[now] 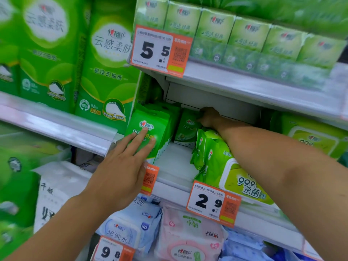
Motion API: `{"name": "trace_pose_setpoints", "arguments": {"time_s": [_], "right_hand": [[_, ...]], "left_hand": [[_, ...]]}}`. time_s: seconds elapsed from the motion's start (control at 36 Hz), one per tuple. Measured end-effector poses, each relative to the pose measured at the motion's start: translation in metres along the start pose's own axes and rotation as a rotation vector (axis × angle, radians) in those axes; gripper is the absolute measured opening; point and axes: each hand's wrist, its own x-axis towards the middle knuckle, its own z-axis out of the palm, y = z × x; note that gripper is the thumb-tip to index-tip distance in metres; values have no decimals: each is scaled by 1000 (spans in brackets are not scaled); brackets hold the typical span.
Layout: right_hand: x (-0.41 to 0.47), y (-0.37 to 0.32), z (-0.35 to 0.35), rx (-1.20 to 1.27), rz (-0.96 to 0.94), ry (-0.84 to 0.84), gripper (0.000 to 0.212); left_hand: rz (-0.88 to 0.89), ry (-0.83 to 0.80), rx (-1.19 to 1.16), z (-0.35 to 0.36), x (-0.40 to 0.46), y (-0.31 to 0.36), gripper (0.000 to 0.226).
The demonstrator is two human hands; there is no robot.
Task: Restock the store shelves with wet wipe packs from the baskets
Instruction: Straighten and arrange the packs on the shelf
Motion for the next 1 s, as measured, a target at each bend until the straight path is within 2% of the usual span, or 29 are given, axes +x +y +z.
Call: {"name": "trace_pose_setpoints", "arguments": {"time_s": [0.19,0.25,0.36,0.64,0.67,0.69,0.75,0.81,0.89,1.0], "right_hand": [[8,0,8,46,112,-105,55],[11,0,7,70,127,-116,59],[13,2,3,118,131,-153,40],[4,-1,3,90,81,-84,49],[3,-1,2,94,76,-82,51],[4,0,2,115,59,-72,63],[2,-1,4,139,16,-24,103],[-3,-4,4,91,-41,8,117],[-7,-9,2,-10,-124,-20,110],[-17,-21,-9,-69,-199,-93,83]], "left_hand": [[27,12,-41,7,-10,-7,59],[35,18,-42,9,-10,-8,59],[60,13,-25,12,-8,-12,58],[56,-13,46,6,-7,-13,59],[51,-21,73,5,-8,-12,60],[43,-31,94,5,-8,-10,61],[24,-46,118,5,-9,-6,66],[16,-50,124,5,-9,-4,68],[14,-51,128,4,-9,-5,68],[16,-74,141,2,-8,-3,69]]}}
